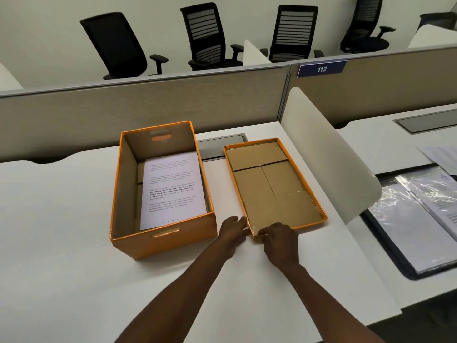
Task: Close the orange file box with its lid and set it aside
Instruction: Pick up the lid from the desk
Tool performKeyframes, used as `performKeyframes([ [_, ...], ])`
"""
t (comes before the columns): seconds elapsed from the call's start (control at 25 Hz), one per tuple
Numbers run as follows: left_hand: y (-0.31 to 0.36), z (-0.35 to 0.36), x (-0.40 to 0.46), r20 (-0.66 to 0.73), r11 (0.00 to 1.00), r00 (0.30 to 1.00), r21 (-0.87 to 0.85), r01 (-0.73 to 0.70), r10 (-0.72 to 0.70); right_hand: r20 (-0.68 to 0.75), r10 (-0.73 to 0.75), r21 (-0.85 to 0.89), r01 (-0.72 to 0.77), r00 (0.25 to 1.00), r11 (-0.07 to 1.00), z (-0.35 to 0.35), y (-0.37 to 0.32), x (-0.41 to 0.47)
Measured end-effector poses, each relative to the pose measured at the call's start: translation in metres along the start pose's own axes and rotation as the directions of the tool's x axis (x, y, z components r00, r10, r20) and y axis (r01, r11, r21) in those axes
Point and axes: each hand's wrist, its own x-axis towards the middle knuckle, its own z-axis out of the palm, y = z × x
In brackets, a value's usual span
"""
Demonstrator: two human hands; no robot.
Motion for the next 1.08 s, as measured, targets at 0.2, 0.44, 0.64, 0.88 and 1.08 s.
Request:
performKeyframes([
  [0.2,0.007,-0.002,-0.005,0.03,0.991,0.999,0.126,-0.047,0.044,0.079,0.13,0.361,-0.149,0.988,0.92,-0.033,-0.012,0.009],
  [0.44,0.015,0.007,-0.033,0.093,0.95,0.95,0.071,-0.305,0.299,-0.09,0.127,0.43,-0.077,0.988,0.899,-0.068,-0.056,0.039],
  [0.64,0.023,0.023,-0.065,0.044,0.838,0.858,0.194,-0.51,0.511,-0.126,0.043,0.131,-0.026,0.991,0.991,-0.098,-0.097,0.068],
  [0.88,0.036,0.032,-0.096,0.133,0.594,0.64,0.27,-0.758,0.757,-0.451,0.051,0.162,0.026,0.891,0.986,-0.129,-0.11,0.057],
  [1.08,0.055,0.017,-0.104,0.404,0.536,0.59,0.248,-0.807,0.699,-0.608,0.025,0.315,0.213,0.794,0.925,-0.163,-0.109,0.038],
])
